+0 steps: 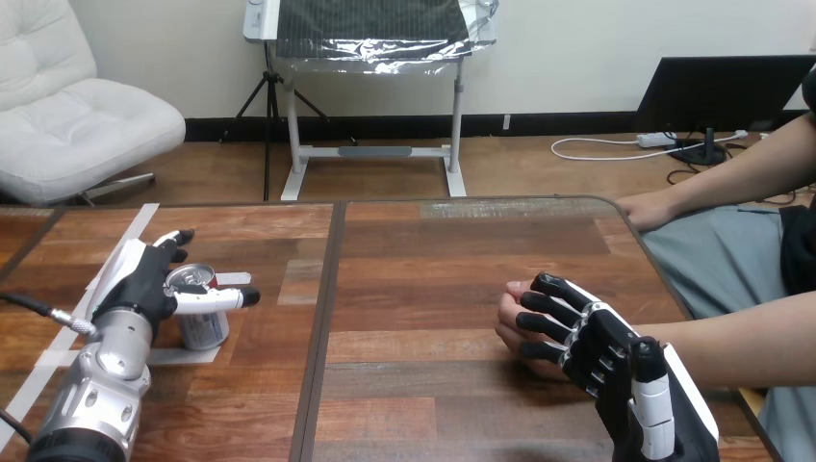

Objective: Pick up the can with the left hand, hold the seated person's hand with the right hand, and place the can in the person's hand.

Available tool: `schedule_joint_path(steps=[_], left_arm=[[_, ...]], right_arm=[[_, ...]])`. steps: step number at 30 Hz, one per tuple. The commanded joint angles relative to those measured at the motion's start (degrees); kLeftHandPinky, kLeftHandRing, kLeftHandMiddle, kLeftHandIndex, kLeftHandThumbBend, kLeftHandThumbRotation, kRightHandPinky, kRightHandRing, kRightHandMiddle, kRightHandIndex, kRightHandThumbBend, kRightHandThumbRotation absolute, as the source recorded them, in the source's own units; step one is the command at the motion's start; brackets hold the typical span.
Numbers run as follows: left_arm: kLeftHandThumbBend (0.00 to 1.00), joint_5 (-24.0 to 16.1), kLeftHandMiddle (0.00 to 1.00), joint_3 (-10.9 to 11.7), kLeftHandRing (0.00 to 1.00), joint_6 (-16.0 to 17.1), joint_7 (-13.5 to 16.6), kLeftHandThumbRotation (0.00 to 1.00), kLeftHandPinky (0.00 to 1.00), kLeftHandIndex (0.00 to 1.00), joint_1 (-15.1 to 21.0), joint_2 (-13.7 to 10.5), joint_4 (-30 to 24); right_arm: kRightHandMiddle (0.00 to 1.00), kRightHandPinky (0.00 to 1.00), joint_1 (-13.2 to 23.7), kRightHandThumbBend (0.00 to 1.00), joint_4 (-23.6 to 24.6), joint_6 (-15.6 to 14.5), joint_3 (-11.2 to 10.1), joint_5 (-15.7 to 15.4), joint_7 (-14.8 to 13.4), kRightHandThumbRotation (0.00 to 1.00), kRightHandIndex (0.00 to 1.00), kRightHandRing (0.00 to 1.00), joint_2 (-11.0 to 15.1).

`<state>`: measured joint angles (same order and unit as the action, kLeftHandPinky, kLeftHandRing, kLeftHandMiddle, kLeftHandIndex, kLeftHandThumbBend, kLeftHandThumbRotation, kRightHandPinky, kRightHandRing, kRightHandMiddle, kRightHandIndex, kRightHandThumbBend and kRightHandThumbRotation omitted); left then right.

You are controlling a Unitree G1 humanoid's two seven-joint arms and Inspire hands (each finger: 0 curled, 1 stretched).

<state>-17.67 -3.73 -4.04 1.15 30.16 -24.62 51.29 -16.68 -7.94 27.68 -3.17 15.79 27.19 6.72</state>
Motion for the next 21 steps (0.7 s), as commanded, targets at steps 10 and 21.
schedule_joint_path(steps=[10, 21], left_arm=[[0.82, -1.34, 0.89, -1.27, 0.86, 0.28, 0.49, 0.19, 0.74, 0.87, 5.04, 0.07, 0.3], [0.82, -1.97, 0.88, -1.9, 0.85, 0.21, 0.53, 0.19, 0.72, 0.86, 5.05, -0.12, 0.44]], right_arm=[[0.83, 0.73, 3.29, 1.0, 0.61, 1.87, -0.7, 0.58, -0.05, 0.96, 0.84, 0.81, -0.15], [0.83, 0.73, 3.21, 1.0, 0.61, 1.88, -0.84, 0.67, -0.22, 0.96, 0.84, 0.81, -0.25]])
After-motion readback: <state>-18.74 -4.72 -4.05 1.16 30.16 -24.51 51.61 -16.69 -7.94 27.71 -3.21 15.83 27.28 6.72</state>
